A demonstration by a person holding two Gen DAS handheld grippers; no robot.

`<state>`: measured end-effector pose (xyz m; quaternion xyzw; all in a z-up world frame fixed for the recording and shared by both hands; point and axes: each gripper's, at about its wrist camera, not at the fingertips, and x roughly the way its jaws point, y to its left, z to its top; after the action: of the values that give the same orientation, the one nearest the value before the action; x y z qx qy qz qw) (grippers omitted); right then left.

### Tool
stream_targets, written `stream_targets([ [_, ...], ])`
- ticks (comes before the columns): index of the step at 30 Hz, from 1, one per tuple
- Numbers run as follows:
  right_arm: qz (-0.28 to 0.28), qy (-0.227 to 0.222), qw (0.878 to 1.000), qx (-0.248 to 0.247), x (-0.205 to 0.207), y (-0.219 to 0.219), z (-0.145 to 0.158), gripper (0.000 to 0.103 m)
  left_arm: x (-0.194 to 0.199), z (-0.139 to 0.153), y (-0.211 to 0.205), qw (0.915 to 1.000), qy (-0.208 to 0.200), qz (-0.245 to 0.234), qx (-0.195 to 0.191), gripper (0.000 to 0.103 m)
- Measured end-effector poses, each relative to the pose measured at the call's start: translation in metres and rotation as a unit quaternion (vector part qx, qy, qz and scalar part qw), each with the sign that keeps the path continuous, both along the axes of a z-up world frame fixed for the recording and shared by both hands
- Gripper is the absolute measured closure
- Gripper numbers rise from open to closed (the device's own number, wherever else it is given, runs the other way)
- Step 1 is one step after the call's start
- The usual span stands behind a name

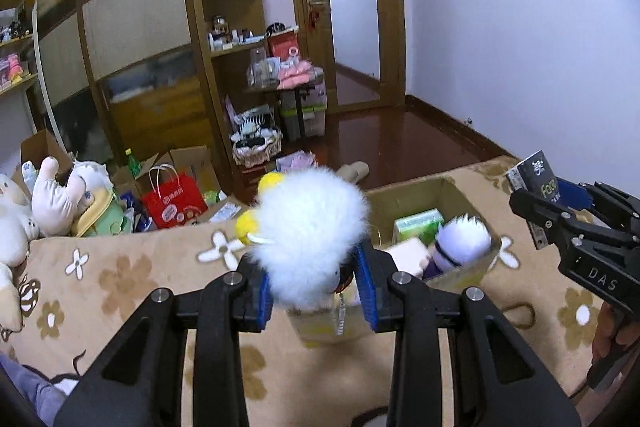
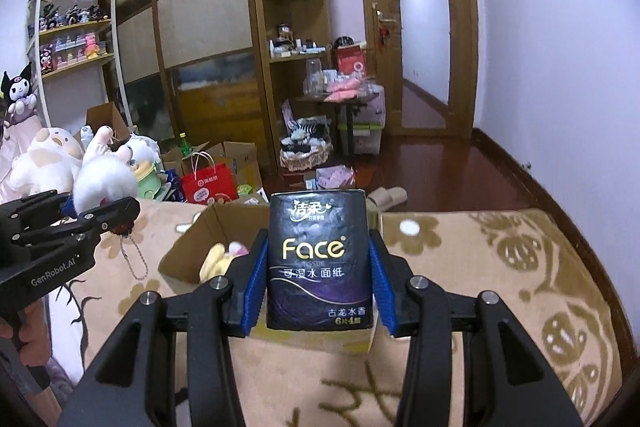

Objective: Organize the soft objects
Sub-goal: 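Lift the keychain and the black Face packet up over the box with both tools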

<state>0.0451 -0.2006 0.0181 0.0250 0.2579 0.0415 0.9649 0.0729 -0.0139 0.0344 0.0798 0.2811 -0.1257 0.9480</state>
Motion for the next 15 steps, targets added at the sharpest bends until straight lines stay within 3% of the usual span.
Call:
stream_targets([
  [5, 0.009, -0.011, 1.0, -0.009, 0.019, 0.002, 0.009, 0.054, 0.02, 0.006, -0.006, 0.9999, -0.015, -0.001, 0.003, 0.07],
  [15, 0.023, -0.01, 1.0, -0.013, 0.055, 0.008, -0.003, 0.054, 0.058, -0.016, -0.012, 0.9998, 0.018, -0.003, -0.012, 0.07],
])
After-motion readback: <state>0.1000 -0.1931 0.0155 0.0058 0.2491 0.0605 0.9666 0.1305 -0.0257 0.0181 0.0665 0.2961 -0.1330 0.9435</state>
